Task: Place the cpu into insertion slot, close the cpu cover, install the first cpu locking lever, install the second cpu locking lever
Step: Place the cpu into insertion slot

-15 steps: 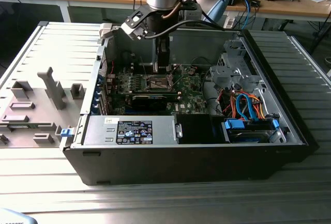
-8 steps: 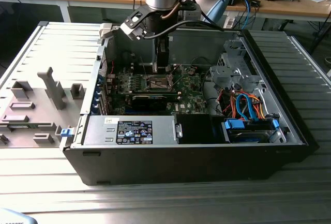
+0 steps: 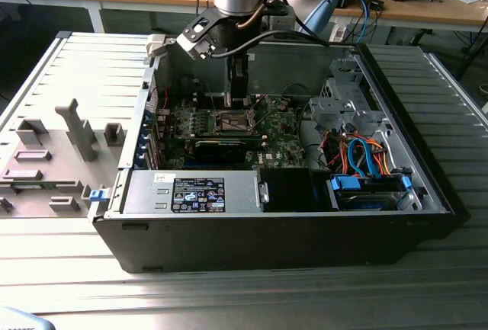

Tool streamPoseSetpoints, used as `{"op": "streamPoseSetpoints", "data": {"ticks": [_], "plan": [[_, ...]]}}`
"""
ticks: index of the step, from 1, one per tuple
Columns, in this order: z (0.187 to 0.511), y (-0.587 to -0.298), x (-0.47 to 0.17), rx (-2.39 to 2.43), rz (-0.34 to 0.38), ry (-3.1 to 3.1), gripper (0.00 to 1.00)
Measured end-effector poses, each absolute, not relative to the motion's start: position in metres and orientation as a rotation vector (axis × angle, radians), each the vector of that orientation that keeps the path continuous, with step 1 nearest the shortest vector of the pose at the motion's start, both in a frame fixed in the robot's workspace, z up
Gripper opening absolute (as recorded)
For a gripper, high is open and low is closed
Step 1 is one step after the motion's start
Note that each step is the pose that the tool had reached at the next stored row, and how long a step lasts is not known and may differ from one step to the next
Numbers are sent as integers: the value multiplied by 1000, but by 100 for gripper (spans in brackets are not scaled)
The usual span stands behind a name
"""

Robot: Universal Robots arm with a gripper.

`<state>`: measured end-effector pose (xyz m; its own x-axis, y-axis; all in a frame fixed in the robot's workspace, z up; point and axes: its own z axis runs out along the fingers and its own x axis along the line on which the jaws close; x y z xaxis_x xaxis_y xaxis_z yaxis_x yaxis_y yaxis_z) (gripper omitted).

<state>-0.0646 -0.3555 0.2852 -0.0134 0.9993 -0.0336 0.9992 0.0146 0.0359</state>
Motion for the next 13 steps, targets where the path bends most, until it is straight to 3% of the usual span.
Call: {"op": "streamPoseSetpoints", "data": {"ticks": [13], "plan": [[281,-355,-66,2174,8,2204,54]]}}
